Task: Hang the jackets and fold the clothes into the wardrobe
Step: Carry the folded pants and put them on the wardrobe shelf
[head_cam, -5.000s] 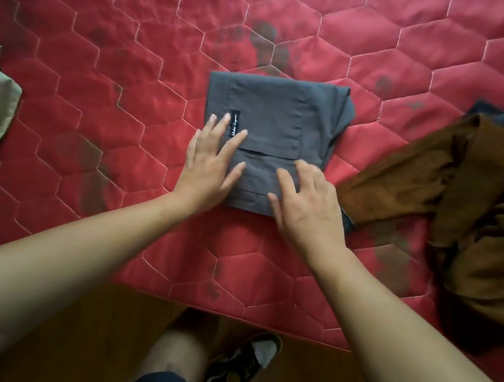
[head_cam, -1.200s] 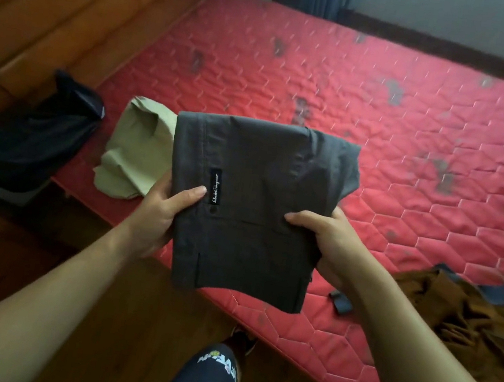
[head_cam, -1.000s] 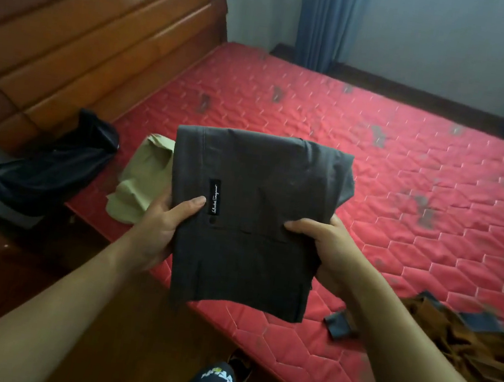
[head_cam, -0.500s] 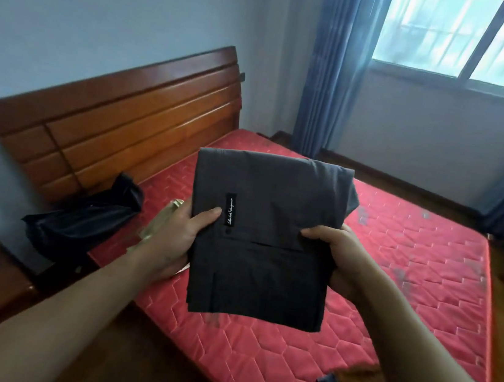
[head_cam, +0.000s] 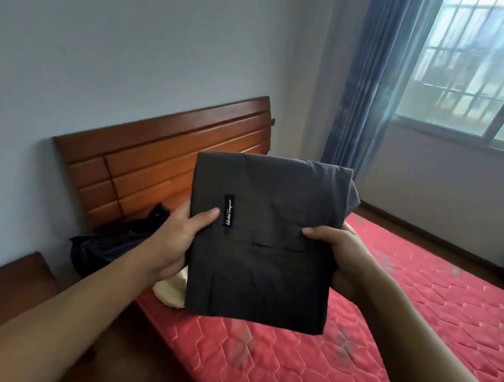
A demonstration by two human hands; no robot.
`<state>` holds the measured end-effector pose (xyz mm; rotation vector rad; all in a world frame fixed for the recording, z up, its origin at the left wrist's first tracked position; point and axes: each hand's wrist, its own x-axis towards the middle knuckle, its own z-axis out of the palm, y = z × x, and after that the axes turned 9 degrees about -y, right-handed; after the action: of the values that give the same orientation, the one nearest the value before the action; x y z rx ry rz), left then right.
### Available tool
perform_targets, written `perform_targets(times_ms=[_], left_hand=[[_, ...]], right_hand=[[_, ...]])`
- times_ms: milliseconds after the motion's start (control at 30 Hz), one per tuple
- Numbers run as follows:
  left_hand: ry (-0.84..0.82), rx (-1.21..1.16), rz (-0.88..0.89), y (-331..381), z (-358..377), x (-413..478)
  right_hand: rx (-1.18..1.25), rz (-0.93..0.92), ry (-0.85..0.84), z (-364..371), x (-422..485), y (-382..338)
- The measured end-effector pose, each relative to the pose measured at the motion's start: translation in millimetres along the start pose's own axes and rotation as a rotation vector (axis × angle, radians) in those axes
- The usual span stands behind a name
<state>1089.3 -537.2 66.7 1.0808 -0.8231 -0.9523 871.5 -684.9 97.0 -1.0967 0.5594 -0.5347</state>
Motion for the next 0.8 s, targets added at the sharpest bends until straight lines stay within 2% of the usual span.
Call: perform_targets(times_ms=[200,467,800], left_hand=[[0.155,0.013,0.06,44,-91,-25],[0.406,0.087,0.119,117,-239,-100],[0.924,0.144,0.246,165,-371,-221]], right_hand=[[-0.04,0.026,-0.127,98,56,10],[-0.064,0.115,-0.378,277,142,60],[-0.144,0.289,-0.786,491,196,130]])
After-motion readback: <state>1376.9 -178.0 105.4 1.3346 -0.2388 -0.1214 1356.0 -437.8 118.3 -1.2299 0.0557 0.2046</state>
